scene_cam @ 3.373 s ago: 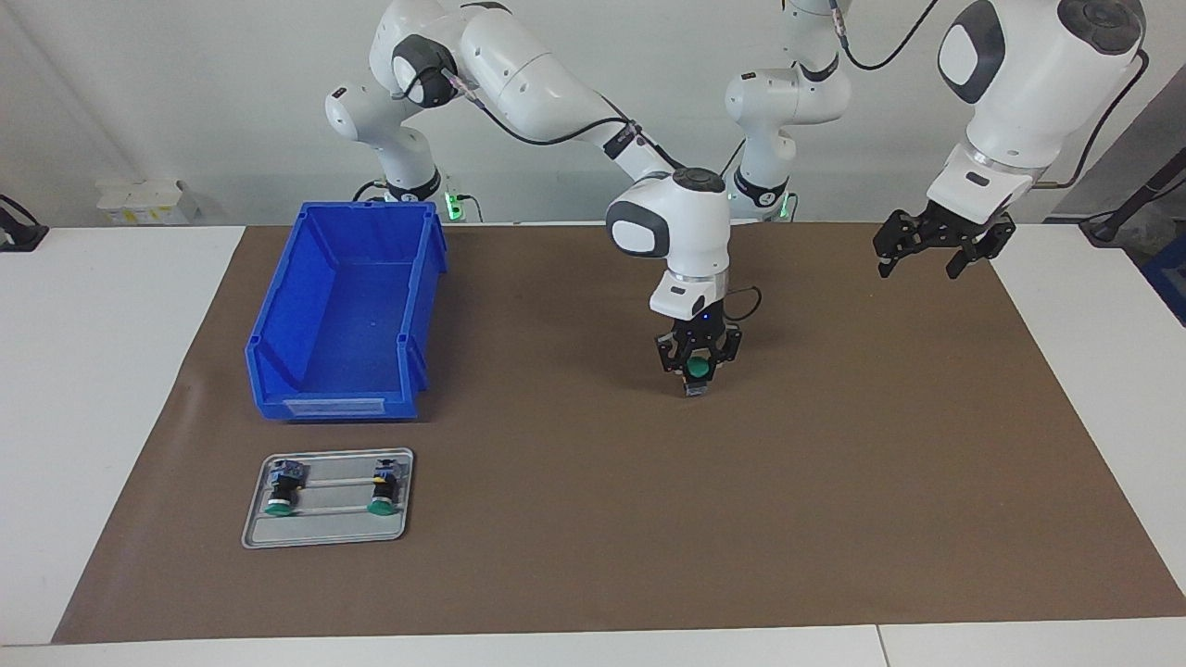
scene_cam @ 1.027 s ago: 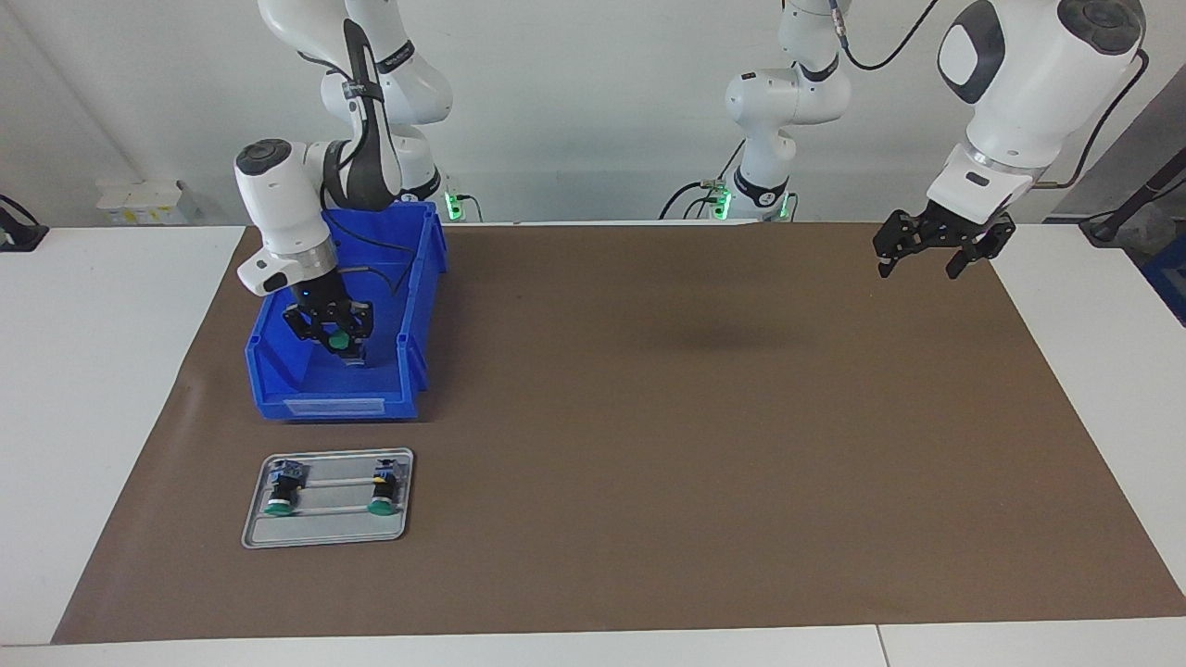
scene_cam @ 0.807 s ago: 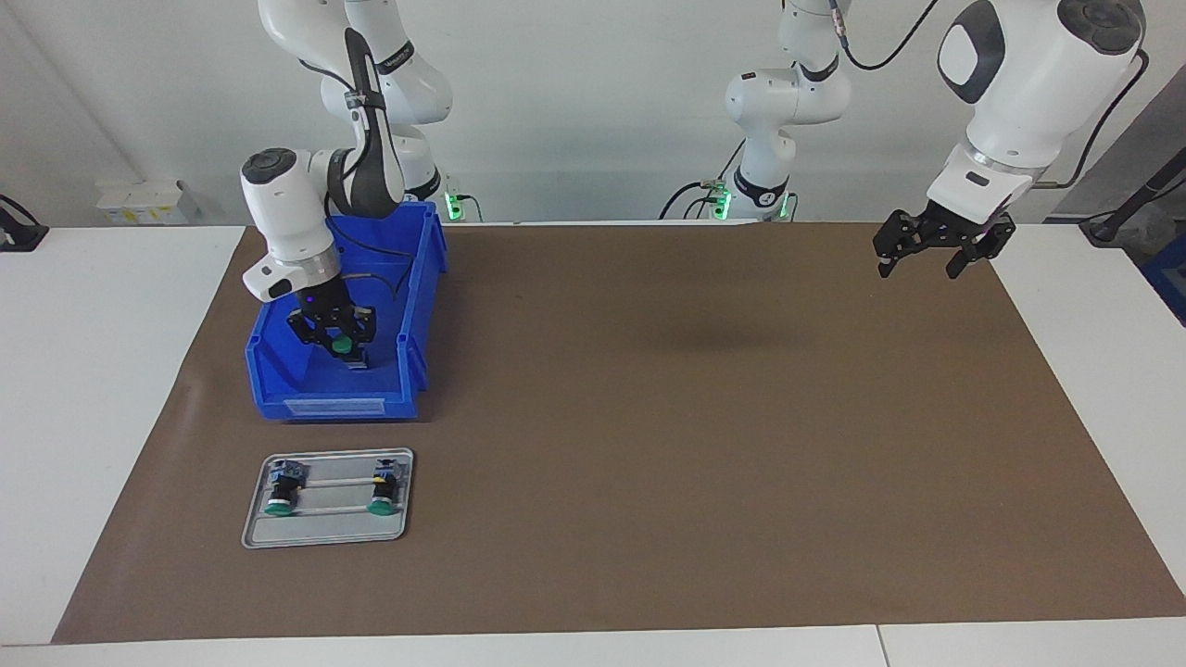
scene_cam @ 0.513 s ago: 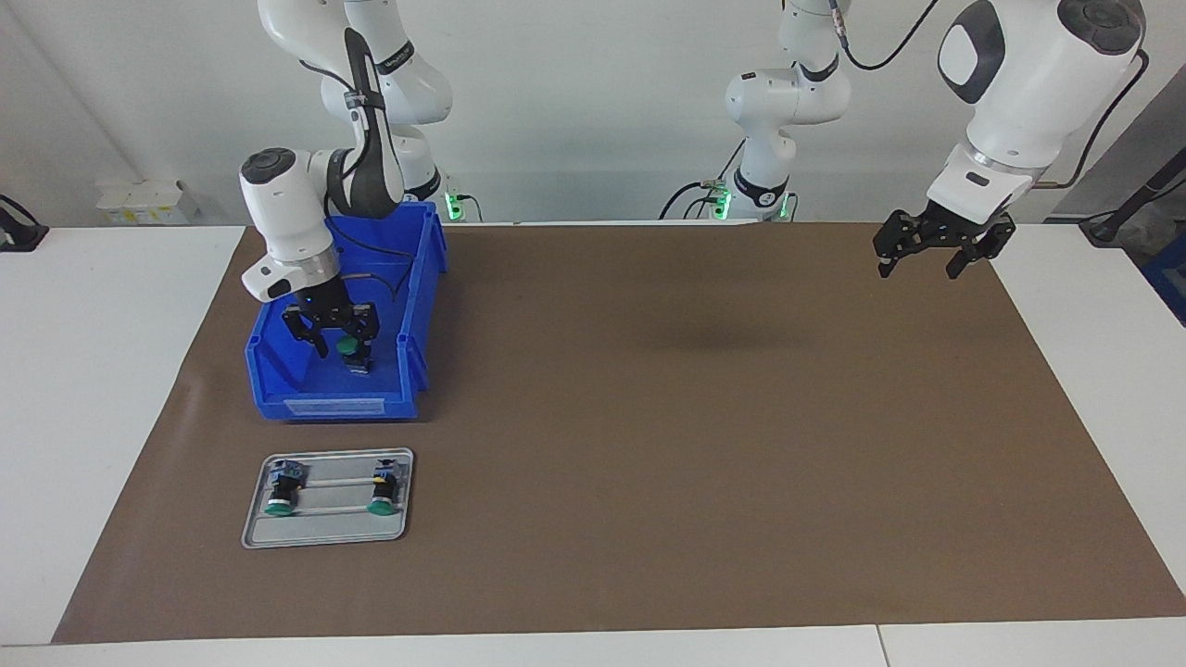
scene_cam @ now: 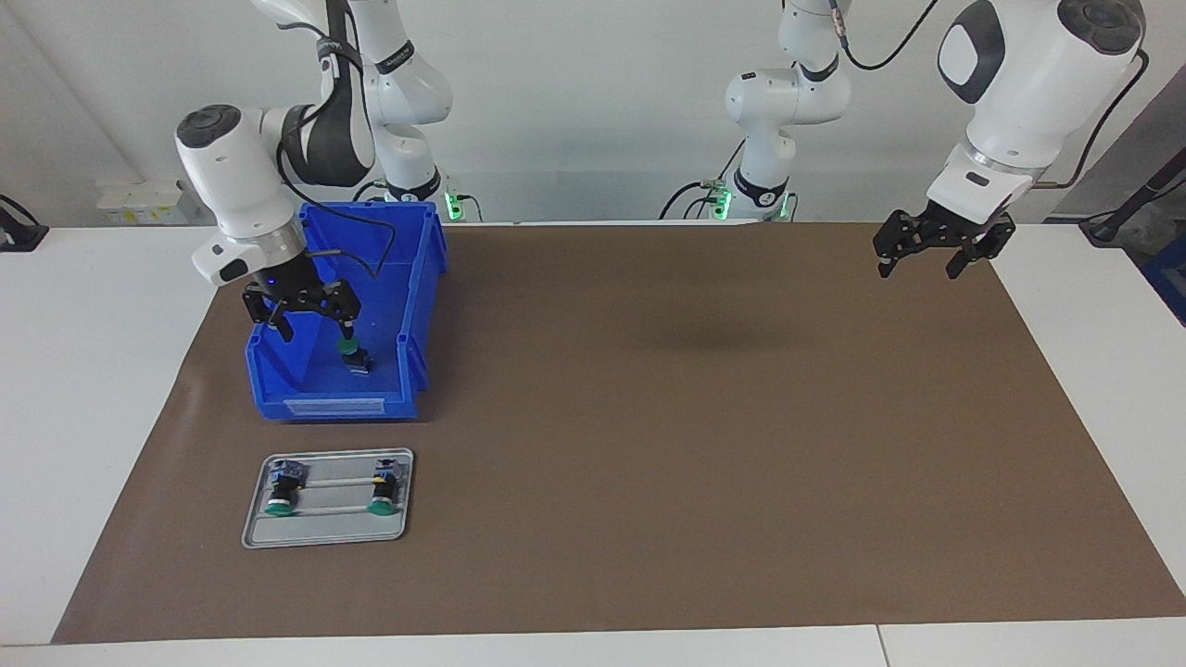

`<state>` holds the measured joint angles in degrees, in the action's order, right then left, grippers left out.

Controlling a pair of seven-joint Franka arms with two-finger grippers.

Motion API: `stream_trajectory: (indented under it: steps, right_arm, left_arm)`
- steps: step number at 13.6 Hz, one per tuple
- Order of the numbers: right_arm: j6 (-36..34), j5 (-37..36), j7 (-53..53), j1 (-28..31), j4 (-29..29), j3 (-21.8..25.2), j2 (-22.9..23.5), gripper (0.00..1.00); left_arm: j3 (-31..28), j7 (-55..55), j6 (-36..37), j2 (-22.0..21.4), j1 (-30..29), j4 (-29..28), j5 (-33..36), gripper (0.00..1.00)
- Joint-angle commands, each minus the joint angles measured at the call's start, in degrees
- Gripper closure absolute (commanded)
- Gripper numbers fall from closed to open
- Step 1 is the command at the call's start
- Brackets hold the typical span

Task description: Place and press button with both arms

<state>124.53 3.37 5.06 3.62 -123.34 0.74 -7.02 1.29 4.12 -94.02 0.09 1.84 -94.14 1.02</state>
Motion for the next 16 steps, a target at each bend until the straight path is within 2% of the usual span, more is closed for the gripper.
stream_trajectory:
  steps: [1, 4, 6, 9, 16]
  right_arm:
    - [-12.59, -0.46, 0.04, 2.0, 10.8, -0.21, 0.78, 0.0]
    - [-26.05, -2.92, -1.11, 2.87, 23.54, -0.21, 2.79, 0.0]
    - [-31.52, -5.02, -1.11, 2.97, 29.63, -0.3, 3.85, 0.0]
    - [-33.82, -8.19, -1.46, 2.7, 31.5, -0.38, 3.85, 0.0]
    - [-34.18, -8.03, -5.41, 1.82, 31.32, -0.65, 3.85, 0.0]
  left_arm:
    - [0.21, -0.43, -1.26, -1.76, -0.34, -2.1, -0.32, 0.0]
    - [0.21, -0.43, -1.26, -1.76, -0.34, -2.1, -0.32, 0.0]
    - [0.21, -0.43, -1.26, -1.76, -0.34, -2.1, -0.32, 0.0]
    - [0.21, -0.43, -1.26, -1.76, -0.34, -2.1, -0.32, 0.0]
    - [0.21, -0.43, -1.26, -1.76, -0.34, -2.1, -0.32, 0.0]
